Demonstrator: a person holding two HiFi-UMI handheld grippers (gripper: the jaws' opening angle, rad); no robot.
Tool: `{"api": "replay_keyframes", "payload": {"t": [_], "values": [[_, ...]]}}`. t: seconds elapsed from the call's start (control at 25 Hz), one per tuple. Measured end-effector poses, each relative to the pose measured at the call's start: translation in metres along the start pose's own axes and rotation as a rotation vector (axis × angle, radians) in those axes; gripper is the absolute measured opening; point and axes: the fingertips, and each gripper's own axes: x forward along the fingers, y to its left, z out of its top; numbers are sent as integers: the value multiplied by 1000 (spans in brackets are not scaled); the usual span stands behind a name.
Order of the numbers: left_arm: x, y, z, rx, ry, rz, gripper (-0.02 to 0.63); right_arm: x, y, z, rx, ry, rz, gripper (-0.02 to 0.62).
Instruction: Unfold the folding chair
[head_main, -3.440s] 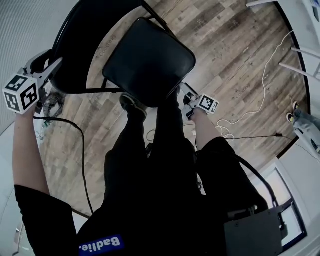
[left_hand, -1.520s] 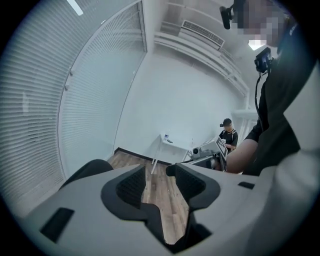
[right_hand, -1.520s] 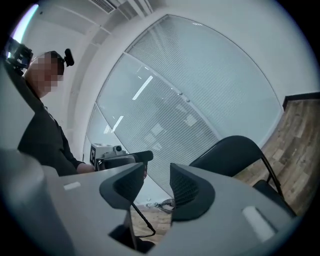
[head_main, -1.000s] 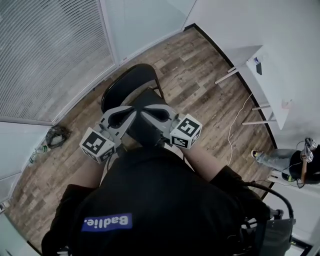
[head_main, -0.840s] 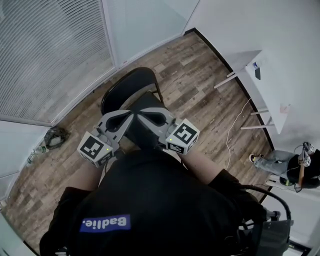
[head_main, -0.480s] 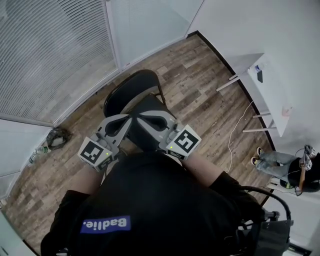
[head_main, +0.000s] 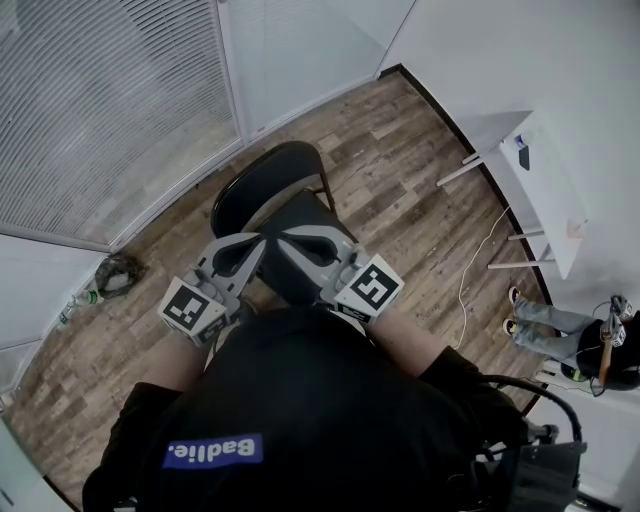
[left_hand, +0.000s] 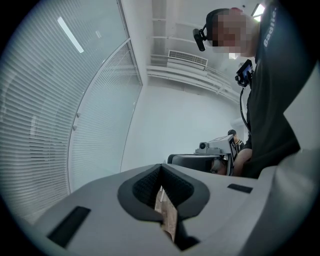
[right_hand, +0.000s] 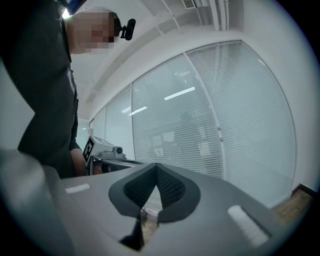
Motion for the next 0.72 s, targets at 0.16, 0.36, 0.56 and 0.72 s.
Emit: {"api": "replay_keyframes", "payload": {"t": [0.16, 0.36, 0.56, 0.72], "values": [[-1, 3, -3, -6, 9, -6, 6, 1, -1, -5, 10, 19, 2, 0], [3, 2, -5, -8, 16, -8, 6, -1, -4, -5, 31, 16, -1, 0], [5, 2, -6, -10, 19, -9, 6, -2, -7, -7, 43, 25, -6, 1], [5, 3, -7, -15, 16, -3, 5, -4, -10, -9, 36, 25, -9, 1]]}}
